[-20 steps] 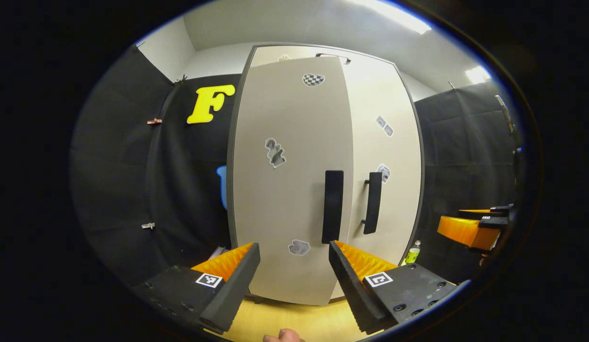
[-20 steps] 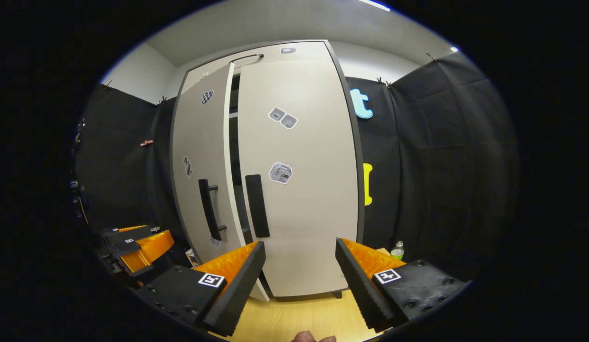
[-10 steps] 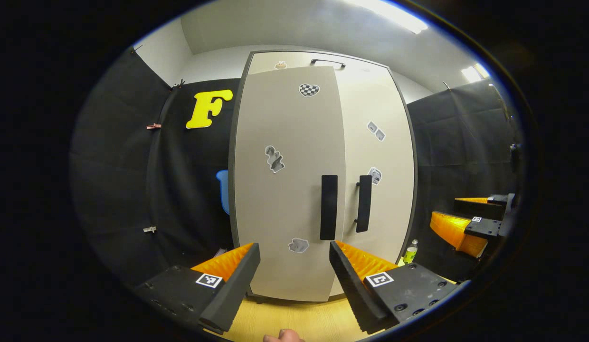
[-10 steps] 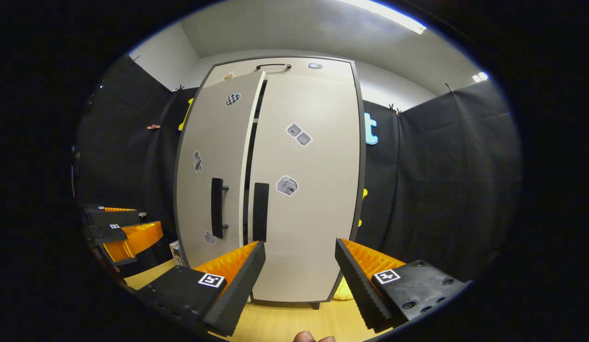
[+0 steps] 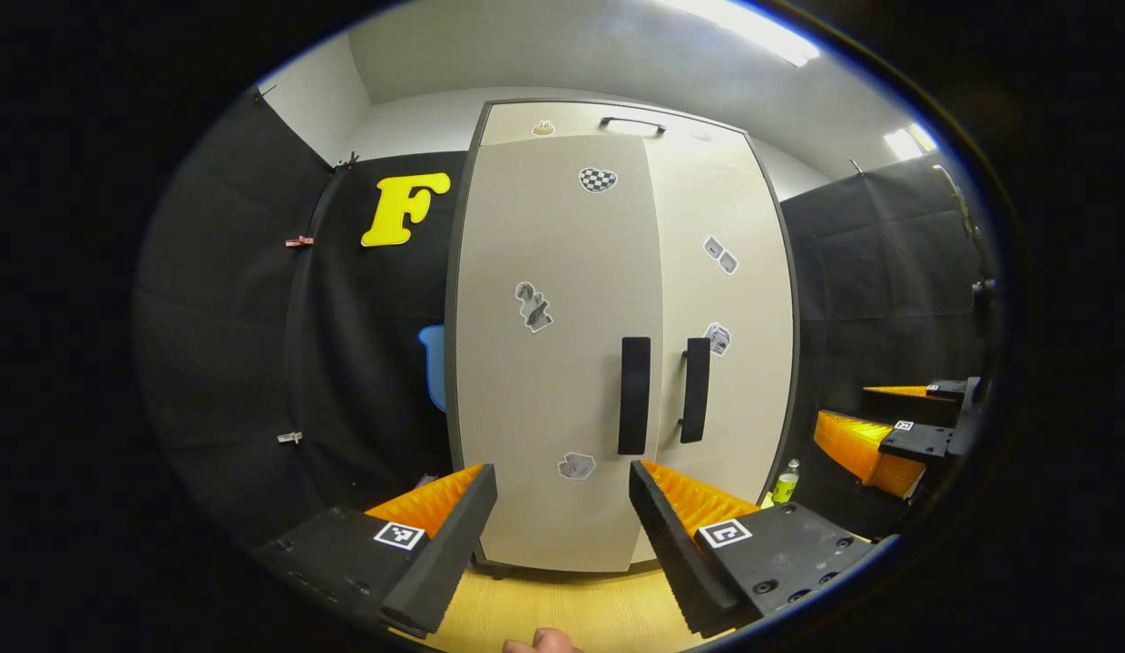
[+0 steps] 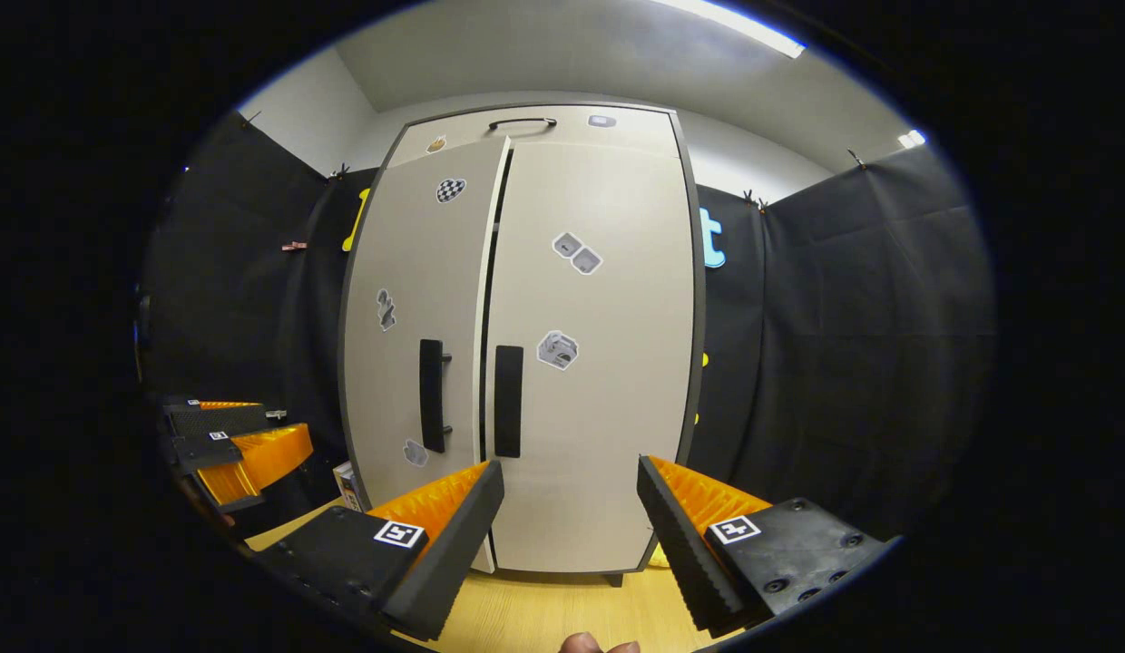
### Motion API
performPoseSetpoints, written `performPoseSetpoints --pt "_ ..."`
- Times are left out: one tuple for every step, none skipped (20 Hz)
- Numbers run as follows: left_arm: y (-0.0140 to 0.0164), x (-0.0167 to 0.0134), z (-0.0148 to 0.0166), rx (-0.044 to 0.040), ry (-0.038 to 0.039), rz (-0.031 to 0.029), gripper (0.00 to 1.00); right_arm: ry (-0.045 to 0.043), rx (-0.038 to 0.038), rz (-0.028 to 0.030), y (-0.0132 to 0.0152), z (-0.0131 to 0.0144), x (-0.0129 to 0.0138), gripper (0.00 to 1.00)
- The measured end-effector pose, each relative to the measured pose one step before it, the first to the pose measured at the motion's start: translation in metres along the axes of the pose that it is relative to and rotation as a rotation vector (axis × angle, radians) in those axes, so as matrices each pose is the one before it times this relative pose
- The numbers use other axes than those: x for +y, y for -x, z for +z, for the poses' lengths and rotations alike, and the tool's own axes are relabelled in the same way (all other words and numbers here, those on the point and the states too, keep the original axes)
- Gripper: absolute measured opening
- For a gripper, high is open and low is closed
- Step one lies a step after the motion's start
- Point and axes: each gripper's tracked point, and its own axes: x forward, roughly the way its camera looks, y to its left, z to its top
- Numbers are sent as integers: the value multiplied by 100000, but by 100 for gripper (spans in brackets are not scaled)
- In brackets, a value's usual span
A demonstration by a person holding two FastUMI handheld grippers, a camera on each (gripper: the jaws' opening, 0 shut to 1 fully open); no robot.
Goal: Grab one shoe with the right hand and put it into the shoe cabinet, grab the other shoe with the left hand and put it into the shoe cabinet; then close the right door with the right hand and the left door with the left hand.
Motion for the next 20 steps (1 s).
performPoseSetpoints --pt "43 1 -56 196 220 -70 94 2 55 11 -24 7 -13 98" --pt "-119 -139 -130 283 454 -226 94 -153 -46 -60 -17 40 27 98" --pt "-40 -110 0 56 198 -173 94 14 105 79 -66 -49 -8 98" --pt "13 63 63 -162 -173 82 94 138 -82 71 1 37 -5 98" --pt "-45 51 104 -195 -364 61 94 158 209 33 -21 -79 48 98" --pt "13 -52 -13 -230 -138 18 94 -181 323 61 -12 -86 83 98" --pt "-83 -124 -28 71 57 -303 94 -764 367 -27 -36 -178 -14 98" --pt "52 -18 5 73 -33 -50 94 -1450 314 574 -2 -59 112 98" --pt "-69 22 -58 122 -167 -28 94 -1349 79 -286 -100 -74 4 98" --pt "27 8 11 -19 -156 -22 94 41 -285 -1691 16 -59 -341 98" --pt "-52 6 -50 134 -141 -75 94 1400 -858 -2145 -126 134 -502 98" --pt "62 62 -26 50 -50 34 94 2689 -1156 -3182 -18 87 -701 98" --pt "-3 42 8 -80 49 22 94 2233 -854 -1523 -92 65 -327 98" --pt "69 11 48 -73 118 24 94 663 -323 -180 -105 56 -16 98" --pt "-28 45 -7 -35 115 120 94 -515 600 504 -25 -233 229 95" --pt "51 26 5 -25 86 153 94 -1493 835 1277 75 -211 311 98" --pt "25 11 73 -158 35 105 94 -1402 631 343 -16 -94 172 98" --pt "-68 11 23 -21 17 35 94 -600 634 465 29 -83 44 98" --pt "68 -34 10 -110 -43 2 94 221 -24 -161 -17 76 -70 98" --pt "-35 45 28 31 -137 24 94 998 389 -75 50 -15 -102 98"
